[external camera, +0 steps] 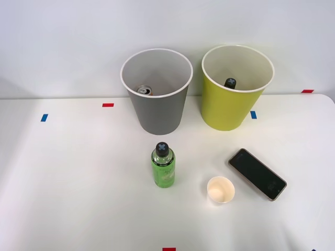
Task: Put cans in the gray bin, plastic bottles in the light green bin
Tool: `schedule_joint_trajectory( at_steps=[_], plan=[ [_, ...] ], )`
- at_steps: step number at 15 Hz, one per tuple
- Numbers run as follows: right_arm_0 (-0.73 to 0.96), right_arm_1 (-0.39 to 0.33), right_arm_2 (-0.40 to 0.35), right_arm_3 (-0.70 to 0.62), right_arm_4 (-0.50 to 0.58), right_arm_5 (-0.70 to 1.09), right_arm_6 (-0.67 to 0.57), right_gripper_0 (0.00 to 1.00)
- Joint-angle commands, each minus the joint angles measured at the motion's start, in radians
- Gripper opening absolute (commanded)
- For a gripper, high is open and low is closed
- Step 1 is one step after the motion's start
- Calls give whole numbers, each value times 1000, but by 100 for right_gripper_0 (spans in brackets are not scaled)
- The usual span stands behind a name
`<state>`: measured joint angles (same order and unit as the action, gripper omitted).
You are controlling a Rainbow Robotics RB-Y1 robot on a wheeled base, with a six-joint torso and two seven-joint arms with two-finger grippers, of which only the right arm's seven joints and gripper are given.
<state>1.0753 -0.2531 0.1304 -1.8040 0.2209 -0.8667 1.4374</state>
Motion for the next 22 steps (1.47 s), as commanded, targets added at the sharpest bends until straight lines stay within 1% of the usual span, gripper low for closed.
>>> schedule_joint_trajectory(
  at_steps=[1, 22],
  plan=[
    [0, 0, 0, 0, 0, 0, 0, 100],
    [0, 0, 0, 0, 0, 0, 0, 100]
  ],
)
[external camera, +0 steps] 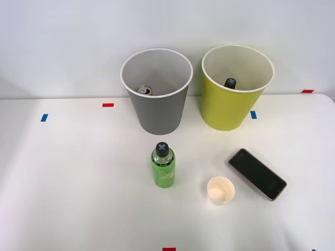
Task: Put cans in the gray bin, plastic bottles in the light green bin
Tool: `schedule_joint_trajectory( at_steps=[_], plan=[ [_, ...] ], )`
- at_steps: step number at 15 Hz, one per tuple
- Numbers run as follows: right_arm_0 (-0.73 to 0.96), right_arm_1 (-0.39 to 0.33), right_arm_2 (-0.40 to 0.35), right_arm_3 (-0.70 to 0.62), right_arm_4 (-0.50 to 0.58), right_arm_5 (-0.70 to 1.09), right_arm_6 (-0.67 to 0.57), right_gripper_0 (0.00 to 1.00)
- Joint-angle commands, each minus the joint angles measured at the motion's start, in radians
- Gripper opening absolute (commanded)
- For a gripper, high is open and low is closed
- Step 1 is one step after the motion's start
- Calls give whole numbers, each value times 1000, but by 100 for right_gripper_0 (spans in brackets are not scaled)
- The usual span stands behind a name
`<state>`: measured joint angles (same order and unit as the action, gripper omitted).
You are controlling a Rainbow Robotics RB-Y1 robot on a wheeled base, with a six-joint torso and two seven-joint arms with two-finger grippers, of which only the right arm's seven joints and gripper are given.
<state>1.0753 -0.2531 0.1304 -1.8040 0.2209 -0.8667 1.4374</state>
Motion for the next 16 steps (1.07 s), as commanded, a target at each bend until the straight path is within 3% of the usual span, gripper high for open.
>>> schedule_joint_trajectory(
  at_steps=[1, 5, 7, 10, 13, 16],
  plan=[
    [0, 0, 0, 0, 0, 0, 0, 100],
    [-29, 8, 34, 44, -52, 18, 3, 100],
    [-29, -54, 78, 20, -84, -5, 11, 100],
    [-78, -295, 181, -61, -195, -3, 28, 100],
    [-232, -522, 281, -89, -313, -3, 35, 100],
    [-420, -675, 408, -123, -397, 23, 43, 100]
  ],
)
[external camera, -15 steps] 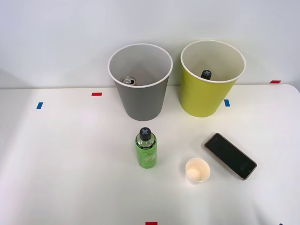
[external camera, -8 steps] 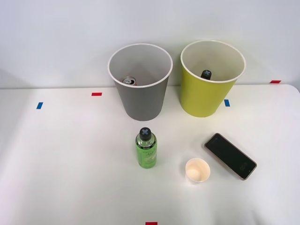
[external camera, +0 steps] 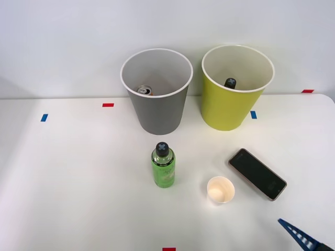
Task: Put cans in the gray bin, plastic bottles in the light green bin
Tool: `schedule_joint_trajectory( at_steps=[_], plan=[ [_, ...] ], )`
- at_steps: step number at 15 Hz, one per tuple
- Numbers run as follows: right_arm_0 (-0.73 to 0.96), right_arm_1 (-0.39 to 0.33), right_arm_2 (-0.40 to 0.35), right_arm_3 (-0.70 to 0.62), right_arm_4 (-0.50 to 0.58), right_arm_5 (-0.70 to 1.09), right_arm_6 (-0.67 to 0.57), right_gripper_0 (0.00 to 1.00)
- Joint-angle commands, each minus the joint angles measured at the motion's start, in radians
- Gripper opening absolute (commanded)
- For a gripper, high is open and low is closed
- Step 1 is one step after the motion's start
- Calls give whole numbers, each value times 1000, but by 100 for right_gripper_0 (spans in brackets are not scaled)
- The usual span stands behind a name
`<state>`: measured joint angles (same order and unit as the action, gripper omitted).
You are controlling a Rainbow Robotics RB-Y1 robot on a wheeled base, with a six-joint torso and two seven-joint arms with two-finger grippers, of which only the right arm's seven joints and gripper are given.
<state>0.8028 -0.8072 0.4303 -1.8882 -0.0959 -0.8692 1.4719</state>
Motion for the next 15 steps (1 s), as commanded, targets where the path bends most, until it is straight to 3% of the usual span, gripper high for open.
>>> schedule_joint_trajectory(
  at_steps=[1, 3, 8, 12, 15],
  plan=[
    [-198, -158, 145, -84, -114, 78, 16, 100],
    [-271, -185, 197, -152, -174, 162, 31, 100],
    [-387, -181, 280, -141, -301, 210, 199, 100],
    [-491, -141, 327, -141, -340, 288, 205, 100],
    [-567, -151, 364, -141, -373, 323, 220, 100]
  ],
)
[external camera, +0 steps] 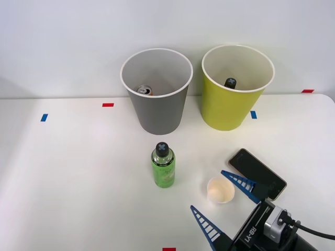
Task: Put cans in the gray bin, plastic bottles in the light green bin
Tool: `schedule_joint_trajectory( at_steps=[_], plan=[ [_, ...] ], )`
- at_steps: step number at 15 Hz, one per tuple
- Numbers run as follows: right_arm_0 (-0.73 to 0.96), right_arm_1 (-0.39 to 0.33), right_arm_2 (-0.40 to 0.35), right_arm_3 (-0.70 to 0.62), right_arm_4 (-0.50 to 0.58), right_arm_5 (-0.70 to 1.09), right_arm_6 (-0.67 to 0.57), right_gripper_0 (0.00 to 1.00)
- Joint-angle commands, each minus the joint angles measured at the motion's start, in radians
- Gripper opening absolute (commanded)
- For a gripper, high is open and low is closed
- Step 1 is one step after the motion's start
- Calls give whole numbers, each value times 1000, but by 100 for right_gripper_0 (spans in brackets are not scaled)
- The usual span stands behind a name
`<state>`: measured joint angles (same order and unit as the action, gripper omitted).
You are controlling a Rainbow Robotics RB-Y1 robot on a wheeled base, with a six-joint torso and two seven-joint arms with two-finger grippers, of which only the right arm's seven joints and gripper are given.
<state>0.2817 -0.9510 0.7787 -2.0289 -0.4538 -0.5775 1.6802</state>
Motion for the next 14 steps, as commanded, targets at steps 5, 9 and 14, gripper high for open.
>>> schedule_joint_trajectory(
  at_steps=[5, 9, 14],
  plan=[
    [-115, 14, 27, -1, -19, 128, 27, 100],
    [-164, 51, 25, -1, -22, 229, 33, 100],
    [-210, 69, 22, -1, -29, 314, 33, 100]
  ],
)
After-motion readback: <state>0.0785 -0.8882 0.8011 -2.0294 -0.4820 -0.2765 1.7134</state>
